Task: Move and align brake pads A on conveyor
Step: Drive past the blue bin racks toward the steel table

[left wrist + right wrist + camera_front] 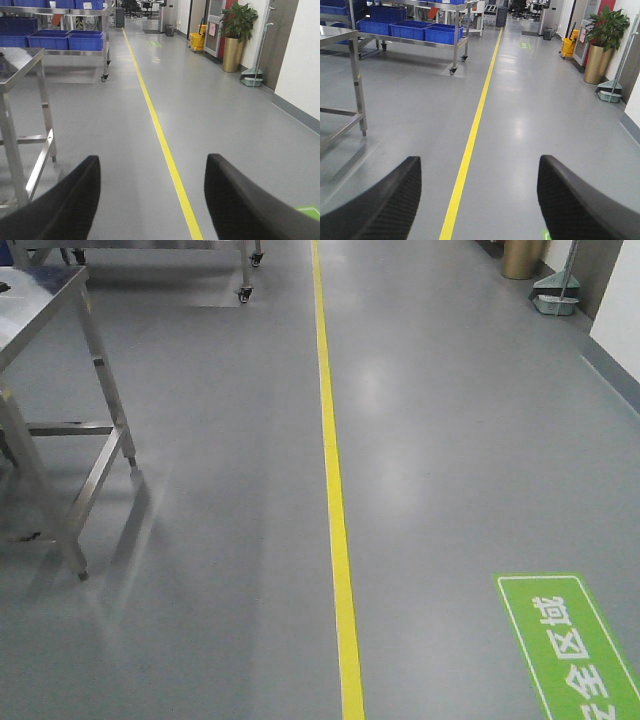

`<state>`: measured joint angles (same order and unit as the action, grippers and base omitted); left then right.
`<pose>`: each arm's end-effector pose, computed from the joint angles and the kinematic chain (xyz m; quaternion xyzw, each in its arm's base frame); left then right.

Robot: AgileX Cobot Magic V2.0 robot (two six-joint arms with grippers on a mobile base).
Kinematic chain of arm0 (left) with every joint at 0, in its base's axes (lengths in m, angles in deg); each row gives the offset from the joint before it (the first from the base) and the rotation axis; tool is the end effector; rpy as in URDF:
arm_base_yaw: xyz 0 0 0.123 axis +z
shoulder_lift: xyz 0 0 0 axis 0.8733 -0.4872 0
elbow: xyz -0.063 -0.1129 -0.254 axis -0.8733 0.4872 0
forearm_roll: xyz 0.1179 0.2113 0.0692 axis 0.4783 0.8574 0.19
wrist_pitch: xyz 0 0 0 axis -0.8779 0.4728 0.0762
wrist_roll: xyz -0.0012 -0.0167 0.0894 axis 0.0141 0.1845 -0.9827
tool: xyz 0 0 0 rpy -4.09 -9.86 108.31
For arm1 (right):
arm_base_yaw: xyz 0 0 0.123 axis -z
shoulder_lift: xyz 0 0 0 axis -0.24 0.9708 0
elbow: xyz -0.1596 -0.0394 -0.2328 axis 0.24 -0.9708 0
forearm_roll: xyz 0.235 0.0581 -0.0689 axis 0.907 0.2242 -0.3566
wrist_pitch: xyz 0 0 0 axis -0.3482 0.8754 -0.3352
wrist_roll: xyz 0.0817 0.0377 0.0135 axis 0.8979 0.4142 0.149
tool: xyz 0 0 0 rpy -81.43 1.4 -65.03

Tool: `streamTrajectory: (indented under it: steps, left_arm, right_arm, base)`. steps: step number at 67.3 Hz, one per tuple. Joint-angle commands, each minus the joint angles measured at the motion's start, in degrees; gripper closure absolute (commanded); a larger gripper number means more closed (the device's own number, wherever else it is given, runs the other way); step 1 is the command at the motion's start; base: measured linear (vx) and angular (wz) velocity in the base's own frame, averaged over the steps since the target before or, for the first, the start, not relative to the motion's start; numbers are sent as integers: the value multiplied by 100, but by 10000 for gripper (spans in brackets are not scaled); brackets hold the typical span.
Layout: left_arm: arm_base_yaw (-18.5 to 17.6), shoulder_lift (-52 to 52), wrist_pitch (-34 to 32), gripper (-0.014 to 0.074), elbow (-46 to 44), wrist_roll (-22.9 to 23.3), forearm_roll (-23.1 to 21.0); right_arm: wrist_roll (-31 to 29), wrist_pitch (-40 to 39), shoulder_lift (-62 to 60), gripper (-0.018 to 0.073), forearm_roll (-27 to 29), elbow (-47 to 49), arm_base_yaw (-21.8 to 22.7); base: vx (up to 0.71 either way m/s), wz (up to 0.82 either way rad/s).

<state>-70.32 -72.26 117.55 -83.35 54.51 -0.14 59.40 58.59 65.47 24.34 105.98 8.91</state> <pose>0.0332 -0.0022 0.2725 0.0230 0.7467 -0.0651 0.6615 0.0386 0.0059 0.2687 -0.0834 0.7477 0.0016 0.6587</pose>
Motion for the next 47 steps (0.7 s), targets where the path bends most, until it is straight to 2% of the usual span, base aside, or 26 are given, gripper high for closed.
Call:
streamTrajectory:
  steps: [1, 47]
  left_arm:
    - [-37, -90, -448, 153, -126, 2, 8]
    - [-37, -90, -448, 153, -126, 2, 8]
  right_arm:
    - [-40, -461, 67, 75, -20, 143, 28]
    - [-40, -461, 67, 75, -20, 143, 28]
  base:
    - [68, -6]
    - [65, -5]
